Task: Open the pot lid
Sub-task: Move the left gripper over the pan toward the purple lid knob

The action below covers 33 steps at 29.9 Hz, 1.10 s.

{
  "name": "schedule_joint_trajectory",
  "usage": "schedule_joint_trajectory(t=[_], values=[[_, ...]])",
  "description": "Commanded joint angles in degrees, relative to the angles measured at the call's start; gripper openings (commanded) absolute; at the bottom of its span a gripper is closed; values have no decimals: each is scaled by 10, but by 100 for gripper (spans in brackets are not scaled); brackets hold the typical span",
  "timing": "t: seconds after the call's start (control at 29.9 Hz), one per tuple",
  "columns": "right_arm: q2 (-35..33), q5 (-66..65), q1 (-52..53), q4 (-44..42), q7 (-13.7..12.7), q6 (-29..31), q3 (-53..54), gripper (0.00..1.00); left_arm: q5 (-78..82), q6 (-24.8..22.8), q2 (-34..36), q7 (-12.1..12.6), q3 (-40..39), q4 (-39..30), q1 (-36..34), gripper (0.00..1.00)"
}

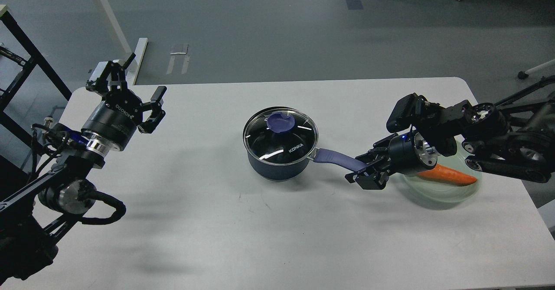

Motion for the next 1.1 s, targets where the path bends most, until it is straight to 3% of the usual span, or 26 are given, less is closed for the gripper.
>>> schedule_joint_trajectory(t=[0.0,0.43,0.57,0.84,1.07], values=[[0,0,0,0,0,-5,0,45,1,0,0,0,1,0,-1,99],[-1,0,0,-1,0,-5,-2,35,11,-1,5,0,9,0,-15,99],[0,0,1,-1,0,-5,-2,32,60,-1,6,0,25,0,-48,99],[2,0,2,-2,0,-5,-2,31,524,-11,19,0,113,-1,-167,99],[8,1,2,-6,0,-5,-2,32,763,3,18,0,221,-25,-285,99]])
